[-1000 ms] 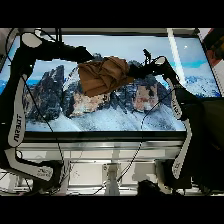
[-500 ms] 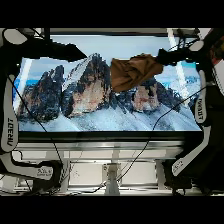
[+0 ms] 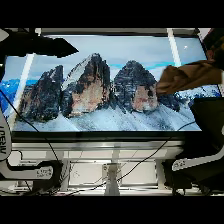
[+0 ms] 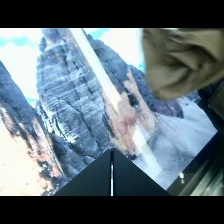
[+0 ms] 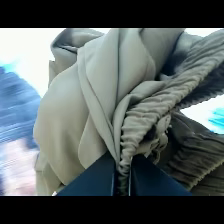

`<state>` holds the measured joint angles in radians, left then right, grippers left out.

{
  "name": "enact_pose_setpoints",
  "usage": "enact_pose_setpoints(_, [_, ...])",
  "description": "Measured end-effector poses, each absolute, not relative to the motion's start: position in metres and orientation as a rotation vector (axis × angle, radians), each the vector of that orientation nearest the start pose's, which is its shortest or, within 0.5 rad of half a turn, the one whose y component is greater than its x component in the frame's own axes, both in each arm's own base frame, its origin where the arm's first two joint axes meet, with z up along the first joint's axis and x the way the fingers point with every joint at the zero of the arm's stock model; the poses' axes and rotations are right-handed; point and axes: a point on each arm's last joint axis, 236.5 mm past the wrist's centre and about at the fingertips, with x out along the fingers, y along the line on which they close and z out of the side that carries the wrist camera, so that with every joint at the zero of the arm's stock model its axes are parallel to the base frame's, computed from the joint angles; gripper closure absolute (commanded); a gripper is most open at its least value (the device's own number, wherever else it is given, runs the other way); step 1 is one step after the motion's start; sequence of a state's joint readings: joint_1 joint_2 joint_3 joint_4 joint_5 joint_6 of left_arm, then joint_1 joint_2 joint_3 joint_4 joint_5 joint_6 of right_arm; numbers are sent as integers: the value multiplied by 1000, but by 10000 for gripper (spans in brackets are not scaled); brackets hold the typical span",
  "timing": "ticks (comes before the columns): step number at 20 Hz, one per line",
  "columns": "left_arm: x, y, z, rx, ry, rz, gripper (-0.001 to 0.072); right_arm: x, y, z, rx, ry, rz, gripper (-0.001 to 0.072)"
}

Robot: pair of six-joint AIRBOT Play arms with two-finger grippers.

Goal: Fold the clothes and pants, and hang the long-sleeved shirts on hangers.

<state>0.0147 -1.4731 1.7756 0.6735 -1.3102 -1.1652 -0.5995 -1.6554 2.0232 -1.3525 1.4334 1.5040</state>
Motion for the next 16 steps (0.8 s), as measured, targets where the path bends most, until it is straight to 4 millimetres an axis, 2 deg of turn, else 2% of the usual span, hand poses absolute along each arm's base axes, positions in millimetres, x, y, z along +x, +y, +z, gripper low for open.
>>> enact_pose_setpoints(4, [451,-158,240,-282,745,-805,686,353,-316,184,418,955,-553,691])
enact_pose_setpoints(6, [447,-152,244,-278,744,-800,686,302,-336,194,462,976,-640,691])
enact_pose_setpoints(11, [445,-139,244,-268,750,-777,686,179,-352,185,698,1063,-845,692])
enact_pose_setpoints(13, [446,-134,241,-256,758,-763,686,131,-349,178,818,1065,-940,692])
enact_pose_setpoints(15, [446,-131,238,-244,764,-748,686,98,-338,170,933,1048,-989,682])
enact_pose_setpoints(16, [447,-129,237,-239,767,-743,686,88,-331,165,981,1038,-999,469])
